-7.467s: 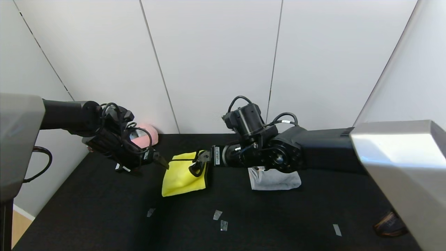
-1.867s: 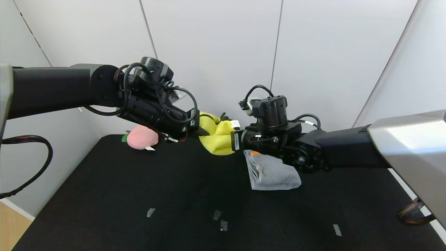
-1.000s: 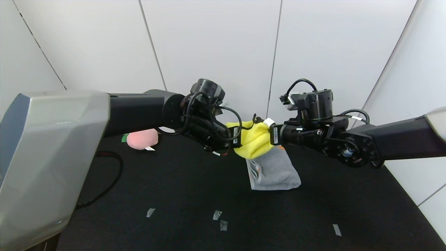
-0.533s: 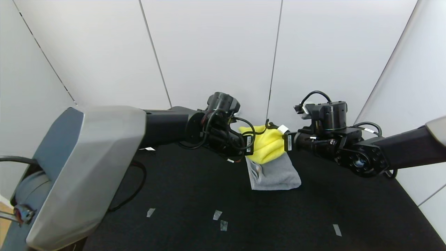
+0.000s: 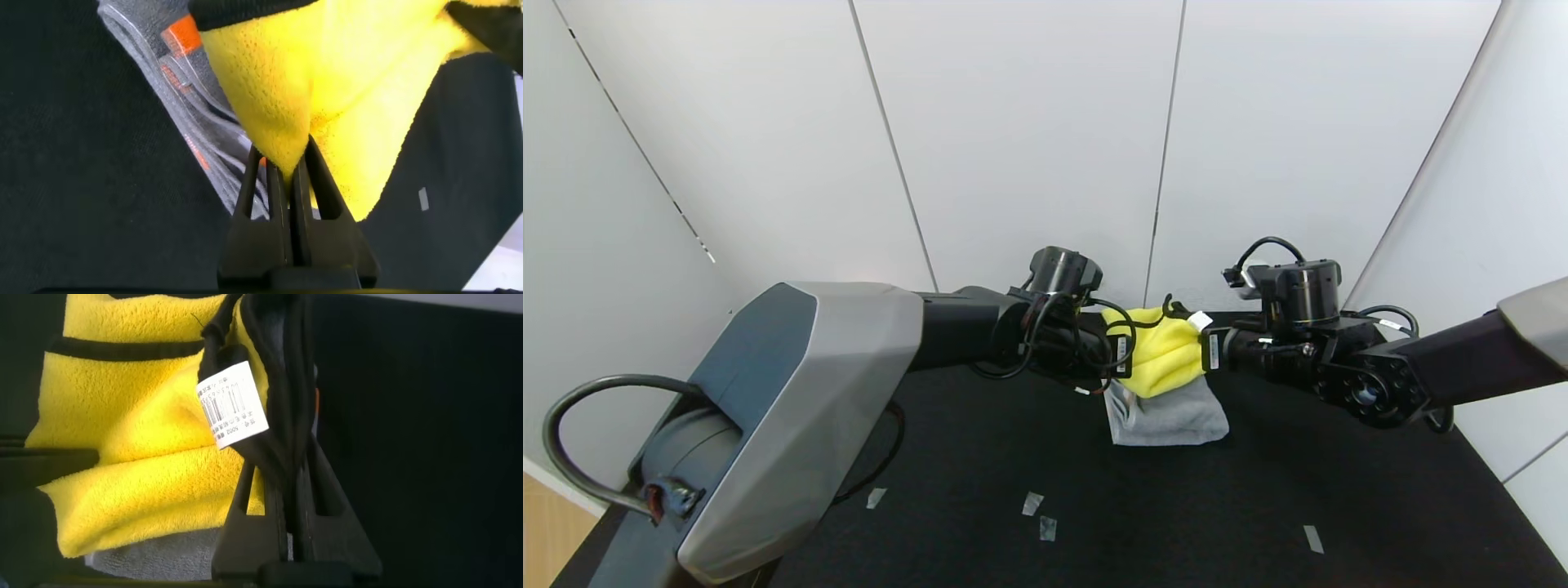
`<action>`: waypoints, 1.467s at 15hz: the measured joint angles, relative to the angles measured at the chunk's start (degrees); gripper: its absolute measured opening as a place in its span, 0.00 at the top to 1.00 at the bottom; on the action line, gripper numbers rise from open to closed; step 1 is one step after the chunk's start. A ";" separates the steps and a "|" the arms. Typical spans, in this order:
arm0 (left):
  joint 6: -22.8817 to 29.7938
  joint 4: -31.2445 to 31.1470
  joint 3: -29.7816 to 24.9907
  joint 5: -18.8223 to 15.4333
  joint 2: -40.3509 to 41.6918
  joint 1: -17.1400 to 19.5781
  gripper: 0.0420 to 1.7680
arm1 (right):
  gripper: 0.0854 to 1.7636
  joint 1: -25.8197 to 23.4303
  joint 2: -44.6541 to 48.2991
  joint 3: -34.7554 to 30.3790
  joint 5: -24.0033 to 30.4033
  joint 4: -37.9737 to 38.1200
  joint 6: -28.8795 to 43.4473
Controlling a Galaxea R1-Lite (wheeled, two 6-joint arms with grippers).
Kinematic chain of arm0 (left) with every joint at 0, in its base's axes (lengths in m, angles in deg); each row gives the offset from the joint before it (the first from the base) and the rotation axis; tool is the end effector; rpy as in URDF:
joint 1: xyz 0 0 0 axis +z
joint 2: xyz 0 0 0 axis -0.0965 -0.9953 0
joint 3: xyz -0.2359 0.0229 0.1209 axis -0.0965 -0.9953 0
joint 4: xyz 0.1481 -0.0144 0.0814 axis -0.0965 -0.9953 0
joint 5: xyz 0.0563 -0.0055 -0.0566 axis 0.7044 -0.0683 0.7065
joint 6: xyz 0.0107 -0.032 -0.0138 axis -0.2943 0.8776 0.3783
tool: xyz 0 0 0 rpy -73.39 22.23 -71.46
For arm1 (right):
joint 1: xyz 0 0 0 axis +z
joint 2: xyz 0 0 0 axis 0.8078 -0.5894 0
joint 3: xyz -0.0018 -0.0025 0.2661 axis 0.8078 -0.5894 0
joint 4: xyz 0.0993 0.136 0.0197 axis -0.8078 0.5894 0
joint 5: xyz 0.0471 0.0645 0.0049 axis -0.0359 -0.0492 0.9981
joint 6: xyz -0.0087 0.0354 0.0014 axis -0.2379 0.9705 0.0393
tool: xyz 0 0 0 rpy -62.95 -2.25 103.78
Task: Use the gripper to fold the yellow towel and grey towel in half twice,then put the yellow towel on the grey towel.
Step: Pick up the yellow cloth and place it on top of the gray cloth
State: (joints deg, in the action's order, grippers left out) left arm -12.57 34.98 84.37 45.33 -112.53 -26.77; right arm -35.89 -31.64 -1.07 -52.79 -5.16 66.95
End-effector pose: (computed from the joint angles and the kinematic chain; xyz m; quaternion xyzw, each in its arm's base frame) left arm 0.3871 -0.2541 0.1026 -0.1002 0.3814 -0.2957 0.8701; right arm 0.3769 0.1204 0.1063 0.0186 0.2120 0.1159 0.9702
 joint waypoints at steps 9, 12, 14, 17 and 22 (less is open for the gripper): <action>0.49 3.12 0.20 -0.26 -4.22 0.22 0.95 | 0.79 0.26 -2.35 -2.21 -0.17 -0.02 -0.21; 0.44 2.55 0.11 -0.26 -4.10 0.34 0.66 | 0.55 0.89 -2.51 -3.07 -0.13 -0.57 -0.11; 0.41 2.33 0.11 -0.30 -3.69 0.37 0.52 | 0.43 1.05 -2.02 -3.89 0.02 -0.60 0.00; 0.49 0.52 0.02 -0.28 -2.84 0.85 0.37 | 0.30 1.05 -0.54 -4.97 0.11 -0.49 0.09; 0.38 -6.24 -1.10 0.10 0.96 1.33 0.21 | 0.18 1.05 3.80 -7.34 0.63 -0.13 0.13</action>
State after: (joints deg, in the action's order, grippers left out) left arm -12.19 28.73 83.28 45.42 -111.57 -25.44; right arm -34.84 -27.84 -8.41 -52.15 -5.29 67.08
